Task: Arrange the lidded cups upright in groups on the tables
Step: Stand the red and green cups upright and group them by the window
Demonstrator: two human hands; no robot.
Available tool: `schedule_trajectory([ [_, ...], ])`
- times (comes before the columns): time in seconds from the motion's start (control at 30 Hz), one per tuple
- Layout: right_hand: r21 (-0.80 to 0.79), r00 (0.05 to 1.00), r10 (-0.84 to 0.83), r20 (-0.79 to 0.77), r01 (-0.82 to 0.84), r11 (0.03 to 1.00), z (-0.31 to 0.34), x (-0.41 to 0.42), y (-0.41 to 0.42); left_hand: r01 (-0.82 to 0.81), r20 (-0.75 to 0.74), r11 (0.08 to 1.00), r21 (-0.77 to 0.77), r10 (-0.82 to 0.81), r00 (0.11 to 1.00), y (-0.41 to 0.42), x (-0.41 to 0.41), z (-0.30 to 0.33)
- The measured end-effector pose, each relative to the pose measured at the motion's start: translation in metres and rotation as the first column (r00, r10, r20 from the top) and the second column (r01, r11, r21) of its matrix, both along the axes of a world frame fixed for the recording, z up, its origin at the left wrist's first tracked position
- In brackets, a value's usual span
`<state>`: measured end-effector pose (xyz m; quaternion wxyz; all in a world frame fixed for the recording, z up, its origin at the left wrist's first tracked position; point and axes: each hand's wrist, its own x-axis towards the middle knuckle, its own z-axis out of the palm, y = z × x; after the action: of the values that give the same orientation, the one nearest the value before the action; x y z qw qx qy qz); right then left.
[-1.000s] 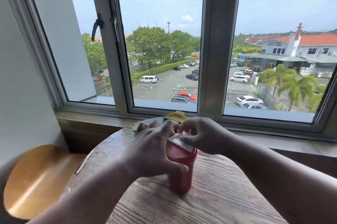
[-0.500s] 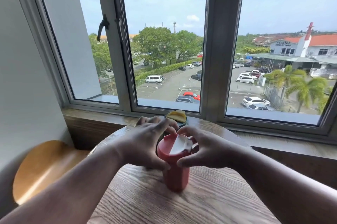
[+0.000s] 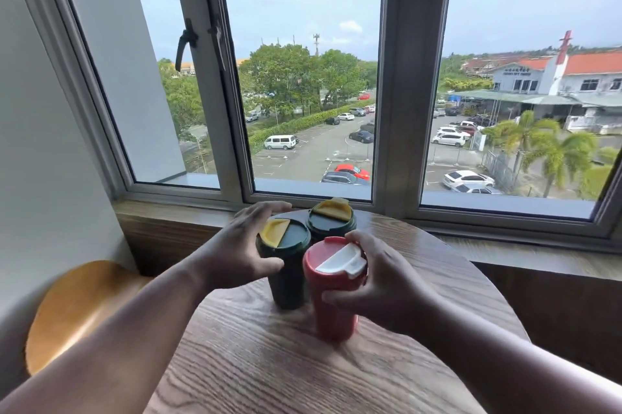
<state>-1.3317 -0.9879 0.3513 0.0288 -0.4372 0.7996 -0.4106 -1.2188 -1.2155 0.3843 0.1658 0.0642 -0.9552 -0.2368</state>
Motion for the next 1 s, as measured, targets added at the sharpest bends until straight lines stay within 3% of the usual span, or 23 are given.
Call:
schedule_trajectory([
  [0.23,-0.007,0.991,-0.133,0.028,0.133,0.991,-0.003,0.004,-0.011,0.112,0.018,0.974,0.197,-0.118,0.993,-0.033,-0.012,-0.017],
  [0.73,0.078,0.948,-0.289,0.133,0.281,0.957,0.001,0.022,-0.019,0.283,-0.156,0.948,0.146,-0.261,0.953,-0.052,-0.023,-0.036],
  [1.0,-0.023,0.915,-0.35,0.203,0.361,0.932,-0.008,0.024,-0.027,0.35,-0.198,0.898,0.268,-0.304,0.932,-0.055,-0.029,-0.041],
])
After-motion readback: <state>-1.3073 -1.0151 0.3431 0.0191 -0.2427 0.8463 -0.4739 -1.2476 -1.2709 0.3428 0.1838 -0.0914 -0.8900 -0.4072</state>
